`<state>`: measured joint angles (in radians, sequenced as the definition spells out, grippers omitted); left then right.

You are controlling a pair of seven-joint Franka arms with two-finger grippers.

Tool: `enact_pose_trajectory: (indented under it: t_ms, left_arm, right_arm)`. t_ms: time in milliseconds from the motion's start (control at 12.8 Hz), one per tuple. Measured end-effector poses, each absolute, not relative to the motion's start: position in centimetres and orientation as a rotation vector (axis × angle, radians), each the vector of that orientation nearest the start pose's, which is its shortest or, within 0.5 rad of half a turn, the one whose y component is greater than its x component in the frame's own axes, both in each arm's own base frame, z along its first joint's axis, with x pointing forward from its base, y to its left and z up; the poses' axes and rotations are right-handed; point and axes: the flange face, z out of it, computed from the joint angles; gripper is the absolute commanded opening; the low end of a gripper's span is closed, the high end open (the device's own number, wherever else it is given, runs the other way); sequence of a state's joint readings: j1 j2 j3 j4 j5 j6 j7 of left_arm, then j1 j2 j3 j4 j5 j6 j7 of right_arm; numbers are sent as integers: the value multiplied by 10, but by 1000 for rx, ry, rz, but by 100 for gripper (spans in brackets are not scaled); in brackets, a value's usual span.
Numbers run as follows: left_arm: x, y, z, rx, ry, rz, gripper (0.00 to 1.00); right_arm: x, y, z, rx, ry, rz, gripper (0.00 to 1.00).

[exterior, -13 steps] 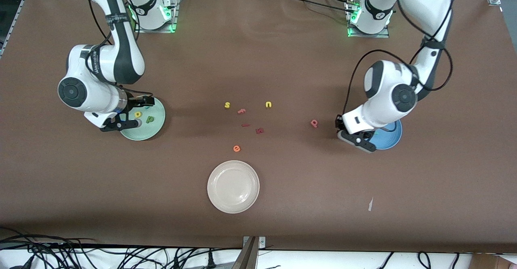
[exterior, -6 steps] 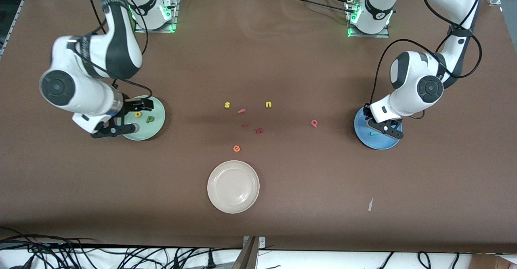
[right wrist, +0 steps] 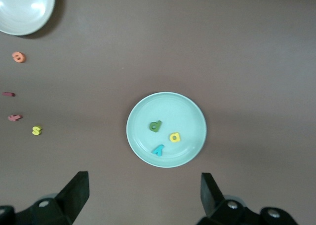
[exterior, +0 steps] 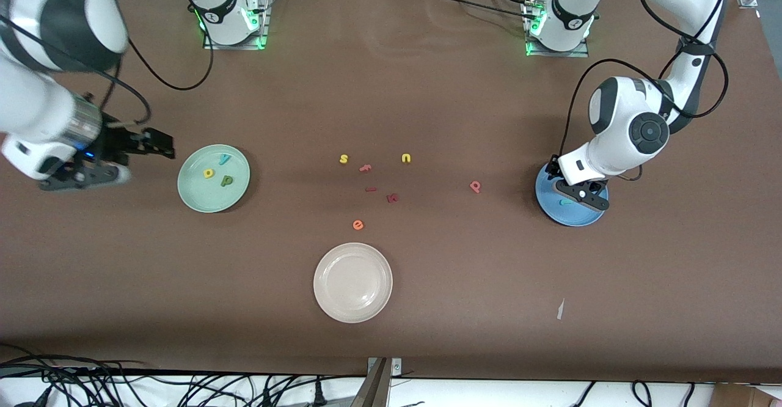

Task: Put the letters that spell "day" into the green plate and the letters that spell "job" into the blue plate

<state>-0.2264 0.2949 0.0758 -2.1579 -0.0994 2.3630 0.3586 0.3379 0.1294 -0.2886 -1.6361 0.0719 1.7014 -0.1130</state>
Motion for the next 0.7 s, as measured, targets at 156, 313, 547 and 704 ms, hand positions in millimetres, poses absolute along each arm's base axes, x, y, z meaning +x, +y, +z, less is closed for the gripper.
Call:
enact_pose_trajectory:
  t_ms: [156,313,547,704]
  left_arm:
    - [547,-129,258,-3143,710,114,65]
    - [536,-188,254,-3154,713,85,65]
    - [520,-243,222,-3140,741,22,65]
    - [525,-254,205,-3136,751,2,64]
  right_arm:
    - [575,28,567,-3111,-234,62,100]
    - [562,12,576,-3117,-200,75,100]
    - [557,-1,572,-3120,-168,93,100]
    - [556,-6,577,-3123,-156,81,100]
